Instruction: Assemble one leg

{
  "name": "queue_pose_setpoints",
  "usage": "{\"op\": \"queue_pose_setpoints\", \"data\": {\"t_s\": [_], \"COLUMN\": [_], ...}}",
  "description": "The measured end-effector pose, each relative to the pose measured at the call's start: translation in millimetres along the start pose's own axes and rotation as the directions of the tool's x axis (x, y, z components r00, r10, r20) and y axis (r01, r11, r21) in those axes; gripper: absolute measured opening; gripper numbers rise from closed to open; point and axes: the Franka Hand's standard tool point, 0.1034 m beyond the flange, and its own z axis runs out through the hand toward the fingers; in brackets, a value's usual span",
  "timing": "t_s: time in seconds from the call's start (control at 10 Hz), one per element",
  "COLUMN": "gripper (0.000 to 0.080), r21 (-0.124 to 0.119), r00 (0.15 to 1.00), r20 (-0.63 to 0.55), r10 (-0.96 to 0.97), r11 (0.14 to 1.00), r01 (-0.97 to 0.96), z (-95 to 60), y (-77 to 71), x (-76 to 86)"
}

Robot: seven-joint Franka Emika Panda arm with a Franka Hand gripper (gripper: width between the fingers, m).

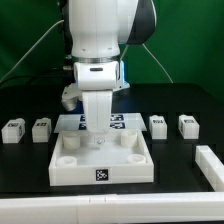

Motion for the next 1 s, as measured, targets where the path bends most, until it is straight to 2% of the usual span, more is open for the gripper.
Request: {"op": "queue_pose_setpoints", "data": {"t_s": [0.1,0.2,0.3,0.4,0.5,1.0], "gripper": [0.0428,0.0245,0.0110,0.0110,0.0057,0.0057], "r21": [0.000,0.000,0.000,-0.001,-0.001,-0.001], "r00": [1.000,1.000,1.000,1.000,1.000,1.000], "r20": [0.000,0.000,0.000,0.000,0.000,0.000], "r10": [0.000,0.000,0.000,0.000,0.000,0.000], "r11": [1.000,1.000,1.000,1.000,1.000,1.000], "r01": [0.000,0.000,0.000,0.000,0.000,0.000], "z": [0.0,0.1,0.1,0.0,-0.1,-0.1], "y": [0.0,0.0,-0.1,0.2,0.2,0.2], "x": [0.0,0.0,0.0,0.0,0.0,0.0]}}
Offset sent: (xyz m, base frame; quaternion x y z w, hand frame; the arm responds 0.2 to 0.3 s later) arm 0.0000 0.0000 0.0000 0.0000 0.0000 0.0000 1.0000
